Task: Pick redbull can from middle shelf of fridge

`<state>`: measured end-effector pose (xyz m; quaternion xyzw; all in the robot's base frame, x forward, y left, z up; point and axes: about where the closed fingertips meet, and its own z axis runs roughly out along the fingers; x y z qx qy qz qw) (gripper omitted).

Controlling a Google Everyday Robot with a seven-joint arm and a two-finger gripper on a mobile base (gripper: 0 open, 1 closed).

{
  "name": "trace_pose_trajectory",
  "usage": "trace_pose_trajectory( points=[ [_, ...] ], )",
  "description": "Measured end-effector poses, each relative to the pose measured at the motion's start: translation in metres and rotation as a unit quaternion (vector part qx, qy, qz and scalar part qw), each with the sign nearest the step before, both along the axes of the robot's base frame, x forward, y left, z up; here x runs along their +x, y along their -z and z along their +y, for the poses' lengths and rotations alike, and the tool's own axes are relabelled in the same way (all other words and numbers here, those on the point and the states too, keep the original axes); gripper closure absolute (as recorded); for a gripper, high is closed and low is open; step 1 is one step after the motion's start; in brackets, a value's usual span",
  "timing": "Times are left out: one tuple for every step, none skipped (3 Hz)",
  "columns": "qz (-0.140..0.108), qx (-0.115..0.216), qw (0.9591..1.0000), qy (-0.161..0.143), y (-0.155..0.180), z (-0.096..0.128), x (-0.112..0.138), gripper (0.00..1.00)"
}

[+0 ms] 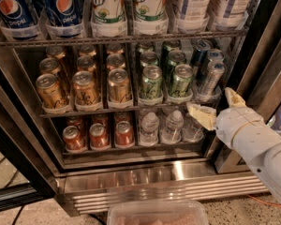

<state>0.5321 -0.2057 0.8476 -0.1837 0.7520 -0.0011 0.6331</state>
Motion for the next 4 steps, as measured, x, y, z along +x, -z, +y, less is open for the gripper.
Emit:
trace_pose_trajectory(
  points=[
    [0.000, 0.000, 1.0000, 0.000, 0.0000, 0.0000, 0.0000, 0.26],
    [0.000, 0.000, 1.0000, 0.000, 0.0000, 0.0001, 0.0000, 0.27],
    [0.000, 0.000, 1.0000, 0.000, 0.0000, 0.0001, 0.0000, 0.30],
    [0.000, 0.000, 1.0000, 0.000, -0.0001, 0.0001, 0.0000, 0.34]
  ],
)
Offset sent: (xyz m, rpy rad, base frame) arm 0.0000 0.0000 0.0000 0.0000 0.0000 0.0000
